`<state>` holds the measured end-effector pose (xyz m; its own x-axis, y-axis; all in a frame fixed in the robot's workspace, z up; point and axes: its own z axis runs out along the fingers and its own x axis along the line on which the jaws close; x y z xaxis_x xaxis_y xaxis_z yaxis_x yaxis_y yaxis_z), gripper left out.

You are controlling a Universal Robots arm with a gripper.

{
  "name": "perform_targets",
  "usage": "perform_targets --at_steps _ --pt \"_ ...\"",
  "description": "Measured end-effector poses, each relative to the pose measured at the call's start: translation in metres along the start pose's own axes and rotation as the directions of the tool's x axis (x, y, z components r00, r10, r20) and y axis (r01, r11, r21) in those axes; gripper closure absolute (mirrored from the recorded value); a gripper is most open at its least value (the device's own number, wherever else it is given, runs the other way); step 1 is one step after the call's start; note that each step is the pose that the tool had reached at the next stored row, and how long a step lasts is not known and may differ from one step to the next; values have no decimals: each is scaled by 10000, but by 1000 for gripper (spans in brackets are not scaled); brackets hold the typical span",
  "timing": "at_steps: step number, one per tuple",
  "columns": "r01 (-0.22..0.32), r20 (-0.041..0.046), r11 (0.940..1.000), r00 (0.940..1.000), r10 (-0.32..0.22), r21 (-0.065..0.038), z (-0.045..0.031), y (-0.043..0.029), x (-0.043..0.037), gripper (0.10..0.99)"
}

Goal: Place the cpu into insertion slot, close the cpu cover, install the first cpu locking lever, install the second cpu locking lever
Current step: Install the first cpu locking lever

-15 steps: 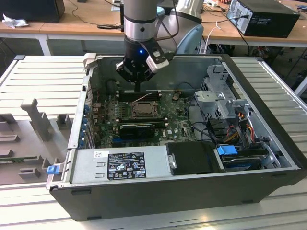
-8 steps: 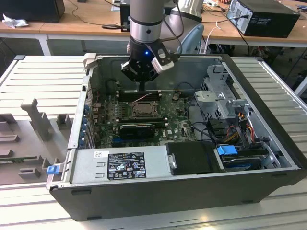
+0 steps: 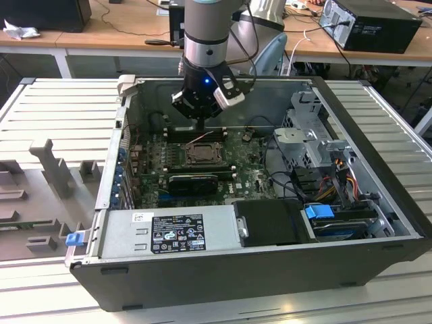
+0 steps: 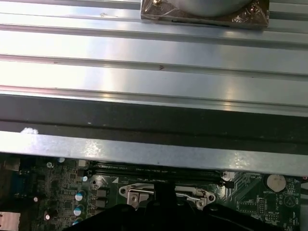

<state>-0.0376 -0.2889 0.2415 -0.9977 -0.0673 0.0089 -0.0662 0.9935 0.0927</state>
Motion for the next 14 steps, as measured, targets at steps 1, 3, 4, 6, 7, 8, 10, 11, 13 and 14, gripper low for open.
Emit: perform_targets --at_steps 1,3,4,6,7,8,10,11,13,14 --pt "1 4 10000 10000 -1 -36 6 0 -4 980" --pt "1 5 10000 10000 -1 -45 69 -7 -37 980" --pt "3 5 10000 10000 -3 -45 103 -3 -62 980" --pt "7 3 10000 10000 -7 -43 123 11 -114 980" --pt "7 6 10000 10000 -7 -46 131 13 -129 980" --pt "8 5 10000 10000 -8 -45 138 13 -142 980" --pt "14 3 10000 10000 -14 -44 157 11 -160 980" --pt "18 3 10000 10000 -18 -43 166 10 -166 980" --pt "30 1 10000 10000 -30 -43 202 7 -178 980" --pt "33 2 10000 10000 -33 -44 213 6 -181 980"
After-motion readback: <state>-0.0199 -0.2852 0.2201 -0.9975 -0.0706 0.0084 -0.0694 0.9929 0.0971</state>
